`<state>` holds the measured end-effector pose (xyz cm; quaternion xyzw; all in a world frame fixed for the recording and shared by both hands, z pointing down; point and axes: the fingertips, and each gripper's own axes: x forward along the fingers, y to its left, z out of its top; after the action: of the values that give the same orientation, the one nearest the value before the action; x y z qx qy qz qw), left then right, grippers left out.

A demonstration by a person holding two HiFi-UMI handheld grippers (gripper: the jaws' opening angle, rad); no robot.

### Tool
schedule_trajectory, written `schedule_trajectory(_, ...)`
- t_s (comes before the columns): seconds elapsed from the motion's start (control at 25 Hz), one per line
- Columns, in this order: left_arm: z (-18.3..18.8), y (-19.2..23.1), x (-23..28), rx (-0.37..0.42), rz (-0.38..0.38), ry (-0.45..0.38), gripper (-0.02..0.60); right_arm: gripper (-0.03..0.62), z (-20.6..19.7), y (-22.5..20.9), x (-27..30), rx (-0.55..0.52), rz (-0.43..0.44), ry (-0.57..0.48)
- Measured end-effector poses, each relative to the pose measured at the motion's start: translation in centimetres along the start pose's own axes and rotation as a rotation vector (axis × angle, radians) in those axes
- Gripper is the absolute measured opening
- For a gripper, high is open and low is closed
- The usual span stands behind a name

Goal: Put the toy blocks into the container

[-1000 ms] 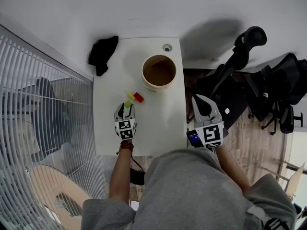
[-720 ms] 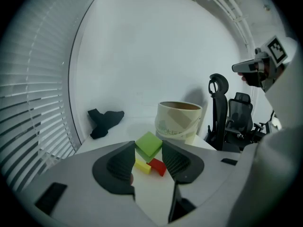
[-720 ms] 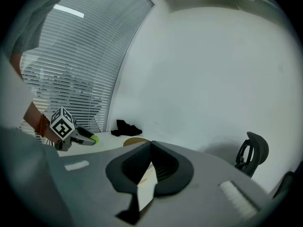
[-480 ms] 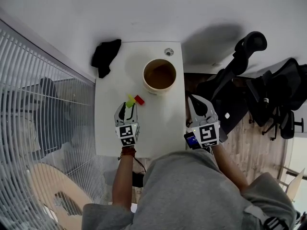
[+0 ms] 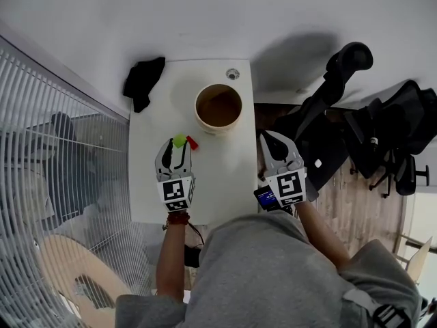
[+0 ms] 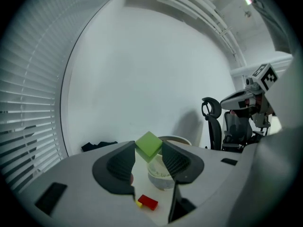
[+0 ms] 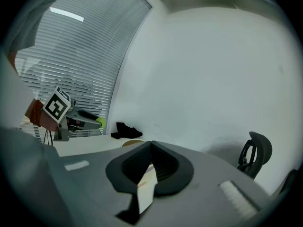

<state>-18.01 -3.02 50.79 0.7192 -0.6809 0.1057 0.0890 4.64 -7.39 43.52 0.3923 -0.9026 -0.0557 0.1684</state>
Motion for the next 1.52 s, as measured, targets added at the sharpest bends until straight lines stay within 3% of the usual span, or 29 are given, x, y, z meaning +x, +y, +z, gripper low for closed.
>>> schedule_trajectory(0.72, 8.9, -4.9, 0.5, 0.085, -0.092, -0.149, 0.179, 0.011, -1.1, -1.7, -0.2, 0.040, -0.021, 0.004)
schedule_trajectory(1.04, 9.7, -7.5, 2.9, 0.094, -0.140, -0.162, 0.179, 0.011, -2.5, -2.5, -0.4, 0.066, -0.039, 0.023)
schedule_trajectory(1.52, 8.3, -8.9, 6.1, 0.115, -0.179, -0.108, 0.181, 0.011, -4.1, -3.7, -0.9, 0.096, -0.085, 0.052)
